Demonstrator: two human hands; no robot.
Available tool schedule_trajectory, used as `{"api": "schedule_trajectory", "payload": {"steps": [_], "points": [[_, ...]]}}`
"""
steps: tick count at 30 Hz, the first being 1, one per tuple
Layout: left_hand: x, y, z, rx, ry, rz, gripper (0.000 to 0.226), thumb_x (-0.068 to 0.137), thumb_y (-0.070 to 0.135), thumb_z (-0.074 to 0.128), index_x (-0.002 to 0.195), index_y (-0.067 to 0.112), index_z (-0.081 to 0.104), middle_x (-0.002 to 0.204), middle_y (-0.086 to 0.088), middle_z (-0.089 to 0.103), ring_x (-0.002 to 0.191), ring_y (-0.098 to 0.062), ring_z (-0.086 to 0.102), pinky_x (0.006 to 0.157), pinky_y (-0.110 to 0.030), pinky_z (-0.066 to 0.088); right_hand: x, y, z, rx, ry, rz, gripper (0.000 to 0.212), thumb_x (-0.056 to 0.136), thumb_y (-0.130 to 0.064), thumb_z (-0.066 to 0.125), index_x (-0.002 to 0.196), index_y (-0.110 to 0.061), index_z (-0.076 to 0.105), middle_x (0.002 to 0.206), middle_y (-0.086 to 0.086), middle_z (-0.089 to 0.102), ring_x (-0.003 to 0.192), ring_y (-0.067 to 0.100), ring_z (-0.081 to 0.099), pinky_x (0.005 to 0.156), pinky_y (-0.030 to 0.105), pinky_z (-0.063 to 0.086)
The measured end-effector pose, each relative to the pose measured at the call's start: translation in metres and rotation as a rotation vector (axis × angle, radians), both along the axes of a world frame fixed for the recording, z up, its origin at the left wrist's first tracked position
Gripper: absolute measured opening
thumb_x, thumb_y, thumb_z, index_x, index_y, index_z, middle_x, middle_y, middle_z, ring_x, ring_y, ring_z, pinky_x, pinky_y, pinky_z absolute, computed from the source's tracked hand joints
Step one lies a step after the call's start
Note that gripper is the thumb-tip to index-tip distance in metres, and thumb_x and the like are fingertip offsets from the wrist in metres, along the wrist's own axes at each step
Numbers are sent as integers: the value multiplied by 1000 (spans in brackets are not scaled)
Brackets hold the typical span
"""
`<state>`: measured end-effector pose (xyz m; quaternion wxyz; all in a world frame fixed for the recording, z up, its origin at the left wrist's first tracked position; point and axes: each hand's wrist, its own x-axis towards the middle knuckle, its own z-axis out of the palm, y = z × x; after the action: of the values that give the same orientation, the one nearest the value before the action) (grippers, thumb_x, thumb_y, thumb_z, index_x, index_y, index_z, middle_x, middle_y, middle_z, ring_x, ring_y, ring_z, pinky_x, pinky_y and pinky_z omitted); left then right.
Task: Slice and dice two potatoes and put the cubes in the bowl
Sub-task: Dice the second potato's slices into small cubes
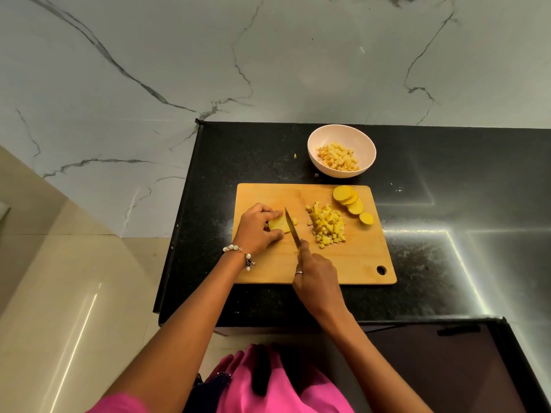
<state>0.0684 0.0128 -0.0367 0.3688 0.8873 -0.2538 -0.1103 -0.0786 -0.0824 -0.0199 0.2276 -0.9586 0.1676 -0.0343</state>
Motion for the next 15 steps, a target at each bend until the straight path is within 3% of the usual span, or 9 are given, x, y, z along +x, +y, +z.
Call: {"api": "schedule_trajectory", "payload": {"steps": [5,10,13,15], "points": [[-2,-3,0,-11,-21,30,48,74,20,77,121,16,64,110,1,56,90,-12,54,80,-20,49,7,6,4,-78,85,14,58,95,-11,32,150,-7,14,112,17,57,93,34,55,72,38,39],[-3,-4,0,-24,-11,41,47,73,20,78,118,15,65,109,1,57,85,-16,57,79,-22,49,6,17,7,-219,148,52,60,94,-5,29,149,-1,7,118,21,52,91,37,58,65,36,34],[-4,-5,1,-40,-15,56,46,72,18,79,116,14,67,107,0,58,84,-17,57,80,-25,49,17,21,5,-246,129,54,60,92,-2,33,147,5,12,111,24,55,83,38,60,61,35,32],[-5,-6,-1,-47,-28,68,45,71,17,79,115,13,67,106,-2,59,88,-16,56,83,-29,49,17,22,5,-274,133,41,62,82,1,49,140,10,31,91,23,60,62,35,60,49,32,34]]}}
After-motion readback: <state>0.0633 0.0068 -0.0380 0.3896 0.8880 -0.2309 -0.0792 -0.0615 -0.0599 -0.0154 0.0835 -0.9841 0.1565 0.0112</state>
